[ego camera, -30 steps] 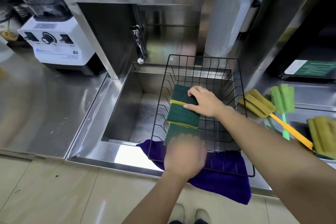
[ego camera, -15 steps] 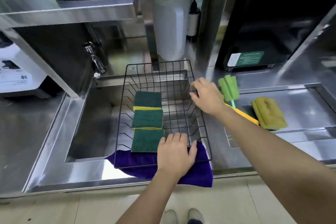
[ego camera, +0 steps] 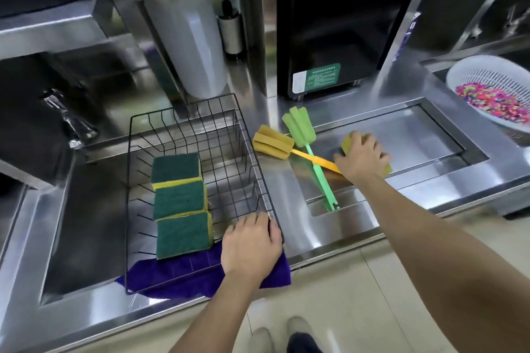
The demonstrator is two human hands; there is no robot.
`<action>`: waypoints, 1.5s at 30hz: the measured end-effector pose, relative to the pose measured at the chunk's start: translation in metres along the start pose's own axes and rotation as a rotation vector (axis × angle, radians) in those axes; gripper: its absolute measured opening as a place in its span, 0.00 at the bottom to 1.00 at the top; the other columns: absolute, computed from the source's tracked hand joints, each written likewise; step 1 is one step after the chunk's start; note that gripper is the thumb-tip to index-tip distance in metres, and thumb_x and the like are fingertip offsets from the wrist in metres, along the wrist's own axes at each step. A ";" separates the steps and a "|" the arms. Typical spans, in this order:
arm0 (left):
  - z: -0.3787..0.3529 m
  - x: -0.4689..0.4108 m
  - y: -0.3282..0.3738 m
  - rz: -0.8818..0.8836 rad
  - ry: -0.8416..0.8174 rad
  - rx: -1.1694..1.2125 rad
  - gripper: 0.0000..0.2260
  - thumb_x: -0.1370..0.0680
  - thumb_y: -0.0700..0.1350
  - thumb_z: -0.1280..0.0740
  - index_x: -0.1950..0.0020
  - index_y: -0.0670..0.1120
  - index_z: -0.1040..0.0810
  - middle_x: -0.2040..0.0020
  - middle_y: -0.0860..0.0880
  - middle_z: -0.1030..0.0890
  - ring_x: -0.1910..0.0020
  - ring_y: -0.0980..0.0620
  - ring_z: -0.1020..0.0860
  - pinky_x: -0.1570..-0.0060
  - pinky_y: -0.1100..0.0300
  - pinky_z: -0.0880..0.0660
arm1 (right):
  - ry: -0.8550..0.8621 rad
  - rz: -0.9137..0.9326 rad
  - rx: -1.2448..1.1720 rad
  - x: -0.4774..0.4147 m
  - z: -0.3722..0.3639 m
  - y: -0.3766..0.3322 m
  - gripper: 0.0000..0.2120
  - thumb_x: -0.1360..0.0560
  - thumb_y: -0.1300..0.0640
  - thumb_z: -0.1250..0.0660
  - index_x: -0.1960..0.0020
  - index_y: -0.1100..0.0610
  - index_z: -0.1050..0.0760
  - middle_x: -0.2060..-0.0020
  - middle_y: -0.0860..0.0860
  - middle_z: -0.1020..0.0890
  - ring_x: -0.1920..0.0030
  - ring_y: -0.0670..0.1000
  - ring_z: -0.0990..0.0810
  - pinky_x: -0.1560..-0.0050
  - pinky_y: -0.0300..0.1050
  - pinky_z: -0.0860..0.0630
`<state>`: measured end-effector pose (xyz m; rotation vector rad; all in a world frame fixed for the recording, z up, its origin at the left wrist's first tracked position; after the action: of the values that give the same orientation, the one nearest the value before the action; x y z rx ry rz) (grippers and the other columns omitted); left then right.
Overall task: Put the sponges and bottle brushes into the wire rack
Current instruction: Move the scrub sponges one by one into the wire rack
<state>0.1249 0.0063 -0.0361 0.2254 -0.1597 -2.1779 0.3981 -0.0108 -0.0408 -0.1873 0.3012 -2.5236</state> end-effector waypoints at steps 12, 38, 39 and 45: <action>-0.003 -0.002 -0.001 0.024 -0.047 0.000 0.12 0.24 0.49 0.41 0.60 0.47 0.21 0.64 0.50 0.20 0.65 0.49 0.22 0.65 0.56 0.30 | -0.018 -0.153 -0.083 -0.004 -0.001 0.027 0.26 0.28 0.54 0.35 0.34 0.58 0.41 0.37 0.60 0.33 0.39 0.65 0.31 0.45 0.59 0.31; 0.032 0.004 -0.087 0.195 0.207 0.018 0.15 0.27 0.46 0.46 0.66 0.43 0.23 0.70 0.47 0.22 0.69 0.46 0.25 0.69 0.55 0.30 | -0.144 0.443 -0.935 0.033 0.031 -0.216 0.21 0.34 0.67 0.32 0.43 0.54 0.28 0.46 0.51 0.35 0.45 0.50 0.31 0.46 0.28 0.33; 0.032 0.005 -0.089 0.204 0.205 0.022 0.15 0.27 0.46 0.46 0.65 0.44 0.23 0.70 0.47 0.22 0.69 0.46 0.25 0.68 0.55 0.30 | -0.174 0.446 -0.944 0.035 0.023 -0.224 0.21 0.34 0.66 0.32 0.43 0.52 0.30 0.46 0.52 0.33 0.45 0.51 0.30 0.43 0.35 0.31; 0.029 0.006 -0.085 0.166 0.192 0.022 0.13 0.27 0.46 0.45 0.65 0.44 0.24 0.70 0.48 0.24 0.69 0.47 0.27 0.67 0.56 0.30 | -0.317 0.386 -0.975 0.041 -0.014 -0.267 0.25 0.30 0.59 0.28 0.38 0.61 0.35 0.52 0.49 0.27 0.51 0.48 0.28 0.55 0.38 0.28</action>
<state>0.0475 0.0514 -0.0248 0.4172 -0.0903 -1.9781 0.2181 0.1827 0.0162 -0.8004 1.2715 -1.7436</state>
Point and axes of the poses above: each hand's wrist, its own x-axis away from the middle knuckle, its own z-axis out of the back of the hand, y = z × x, the point moved 8 cm from there along -x, towards the middle knuckle
